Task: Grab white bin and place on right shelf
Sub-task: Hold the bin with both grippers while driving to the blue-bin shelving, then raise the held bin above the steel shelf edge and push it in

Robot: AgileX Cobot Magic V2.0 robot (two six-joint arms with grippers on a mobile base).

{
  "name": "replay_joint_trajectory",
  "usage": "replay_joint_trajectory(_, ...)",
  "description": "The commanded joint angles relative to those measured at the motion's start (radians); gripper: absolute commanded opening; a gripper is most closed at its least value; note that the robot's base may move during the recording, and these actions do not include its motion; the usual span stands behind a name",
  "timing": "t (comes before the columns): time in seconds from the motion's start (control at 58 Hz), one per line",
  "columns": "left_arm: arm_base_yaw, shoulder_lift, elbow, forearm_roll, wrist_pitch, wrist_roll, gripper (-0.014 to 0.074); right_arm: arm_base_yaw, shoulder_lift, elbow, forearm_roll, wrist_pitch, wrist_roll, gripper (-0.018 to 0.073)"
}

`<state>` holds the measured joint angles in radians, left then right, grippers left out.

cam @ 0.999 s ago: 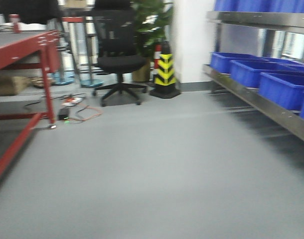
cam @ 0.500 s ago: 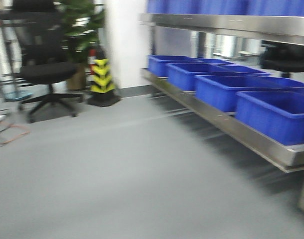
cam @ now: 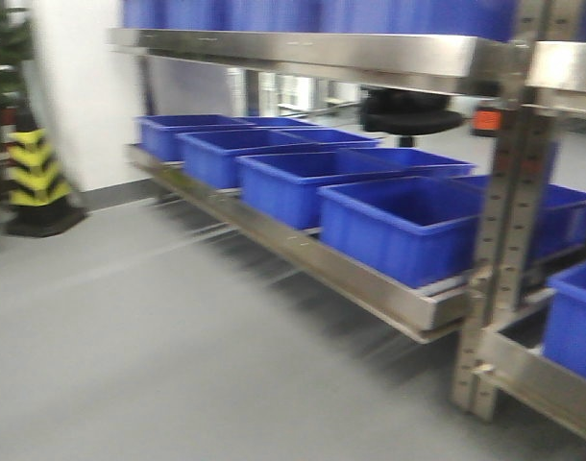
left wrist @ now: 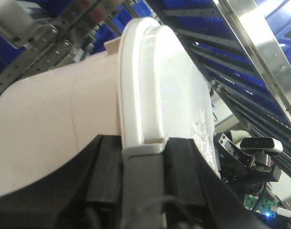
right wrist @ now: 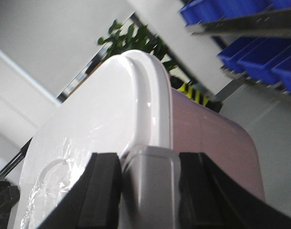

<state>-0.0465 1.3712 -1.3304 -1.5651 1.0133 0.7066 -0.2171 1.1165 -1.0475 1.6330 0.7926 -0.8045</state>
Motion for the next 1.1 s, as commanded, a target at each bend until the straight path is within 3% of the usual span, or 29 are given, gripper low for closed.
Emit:
replay_joint_trajectory(0.0,-0.056,-0.041,-0.030,-0.072,0.315,0.023,-0.0126,0.039,-0.032,-0.035,0.055,0.240,-0.036,0.0062)
replay_joint_trajectory(1.085,-0.056,-0.041,-0.030,-0.072,0.313,0.023,-0.0126,0.039,-0.032,-0.035,0.055,0.238,-0.036,0.0062)
